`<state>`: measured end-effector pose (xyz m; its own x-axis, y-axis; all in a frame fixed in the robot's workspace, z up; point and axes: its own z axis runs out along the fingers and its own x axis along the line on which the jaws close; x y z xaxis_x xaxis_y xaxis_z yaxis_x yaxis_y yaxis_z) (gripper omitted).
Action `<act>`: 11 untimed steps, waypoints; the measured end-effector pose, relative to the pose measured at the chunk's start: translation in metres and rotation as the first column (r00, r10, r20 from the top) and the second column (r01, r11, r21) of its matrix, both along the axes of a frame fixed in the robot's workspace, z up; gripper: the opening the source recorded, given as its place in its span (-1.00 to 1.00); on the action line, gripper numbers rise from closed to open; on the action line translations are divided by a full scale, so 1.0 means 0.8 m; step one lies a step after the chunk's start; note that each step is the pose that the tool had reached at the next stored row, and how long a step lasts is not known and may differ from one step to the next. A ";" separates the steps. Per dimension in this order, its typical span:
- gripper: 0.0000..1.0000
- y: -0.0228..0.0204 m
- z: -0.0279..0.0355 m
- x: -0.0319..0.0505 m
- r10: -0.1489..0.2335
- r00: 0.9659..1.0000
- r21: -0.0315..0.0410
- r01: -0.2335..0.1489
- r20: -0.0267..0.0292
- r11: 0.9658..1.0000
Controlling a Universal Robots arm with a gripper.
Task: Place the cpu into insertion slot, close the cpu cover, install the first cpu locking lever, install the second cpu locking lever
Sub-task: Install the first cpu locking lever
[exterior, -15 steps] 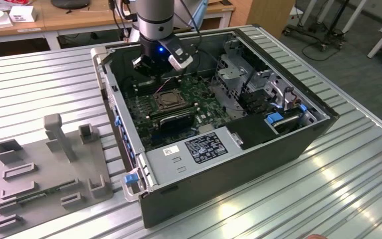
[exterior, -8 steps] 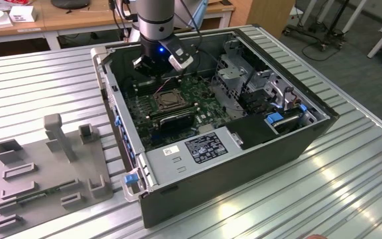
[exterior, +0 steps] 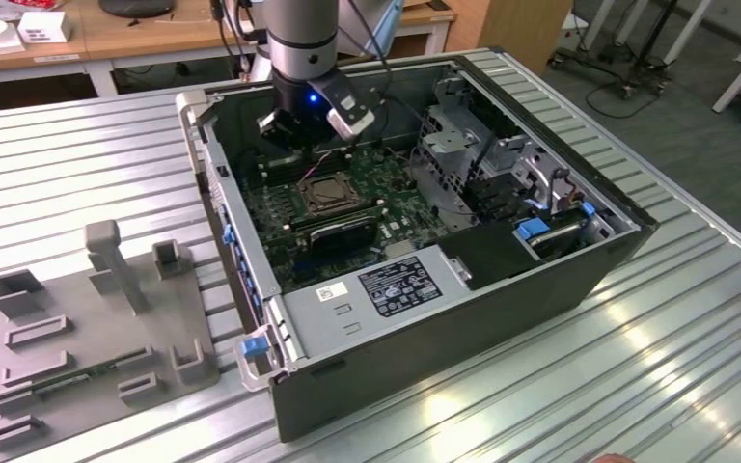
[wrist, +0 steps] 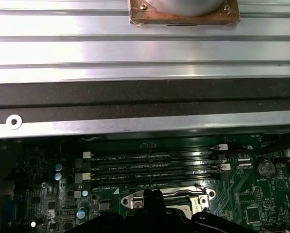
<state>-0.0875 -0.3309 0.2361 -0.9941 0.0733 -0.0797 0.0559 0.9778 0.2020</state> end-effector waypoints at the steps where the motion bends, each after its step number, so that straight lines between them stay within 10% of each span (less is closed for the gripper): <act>1: -0.80 0.0000 -0.0006 0.000 0.000 1.000 0.000 0.000 0.000 1.000; 11: -0.80 0.0000 -0.0035 0.000 0.000 1.000 0.000 0.000 0.000 1.000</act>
<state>-0.0875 -0.3308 0.2334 -0.9941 0.0733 -0.0798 0.0559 0.9778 0.2020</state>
